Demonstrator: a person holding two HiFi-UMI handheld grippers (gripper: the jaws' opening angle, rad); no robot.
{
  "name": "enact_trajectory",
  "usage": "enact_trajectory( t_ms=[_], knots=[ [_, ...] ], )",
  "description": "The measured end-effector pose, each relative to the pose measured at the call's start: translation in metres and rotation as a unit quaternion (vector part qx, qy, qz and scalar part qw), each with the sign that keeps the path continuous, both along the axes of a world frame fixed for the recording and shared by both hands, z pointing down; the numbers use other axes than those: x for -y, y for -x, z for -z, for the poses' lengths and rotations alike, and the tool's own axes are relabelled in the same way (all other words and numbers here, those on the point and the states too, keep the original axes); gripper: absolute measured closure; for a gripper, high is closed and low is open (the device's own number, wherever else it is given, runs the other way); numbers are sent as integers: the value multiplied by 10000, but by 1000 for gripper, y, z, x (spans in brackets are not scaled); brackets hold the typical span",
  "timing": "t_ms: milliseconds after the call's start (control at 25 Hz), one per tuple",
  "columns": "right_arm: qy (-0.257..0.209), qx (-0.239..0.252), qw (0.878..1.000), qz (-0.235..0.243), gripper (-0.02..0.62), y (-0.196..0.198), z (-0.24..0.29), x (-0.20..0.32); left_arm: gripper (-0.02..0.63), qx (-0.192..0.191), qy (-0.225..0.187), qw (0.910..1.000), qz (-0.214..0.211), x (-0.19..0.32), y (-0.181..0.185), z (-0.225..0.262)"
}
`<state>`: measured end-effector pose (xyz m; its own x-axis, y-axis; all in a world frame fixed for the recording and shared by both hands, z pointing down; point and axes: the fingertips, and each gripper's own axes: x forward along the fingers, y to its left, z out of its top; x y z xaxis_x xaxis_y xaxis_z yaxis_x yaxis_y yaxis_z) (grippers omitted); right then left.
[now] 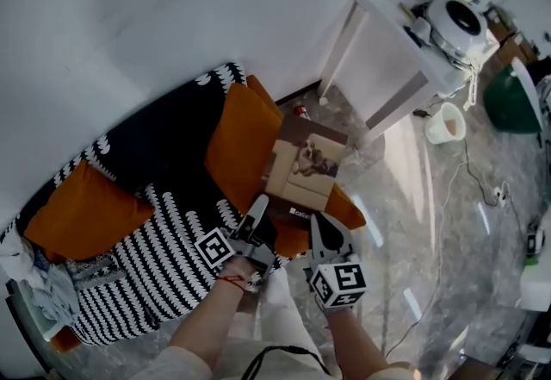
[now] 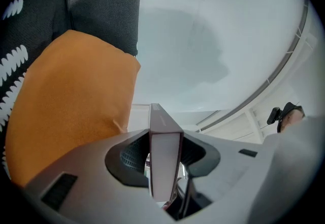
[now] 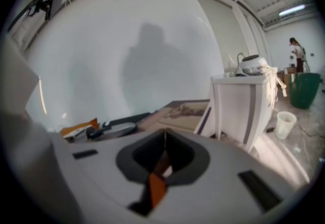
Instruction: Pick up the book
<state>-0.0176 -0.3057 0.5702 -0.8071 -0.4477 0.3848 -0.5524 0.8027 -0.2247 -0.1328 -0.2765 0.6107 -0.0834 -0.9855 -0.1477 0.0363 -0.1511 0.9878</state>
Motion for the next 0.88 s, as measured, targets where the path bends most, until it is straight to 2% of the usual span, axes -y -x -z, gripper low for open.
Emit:
enact_trajectory(
  t_ms=[400, 880],
  knots=[
    [-188, 100, 9997, 129, 581, 6, 32, -9, 440, 62, 94, 9999, 88, -15, 12, 26],
    [-459, 377, 9976, 356, 581, 17, 76, -17, 440, 44, -98, 9998, 184, -19, 23, 69]
  ],
)
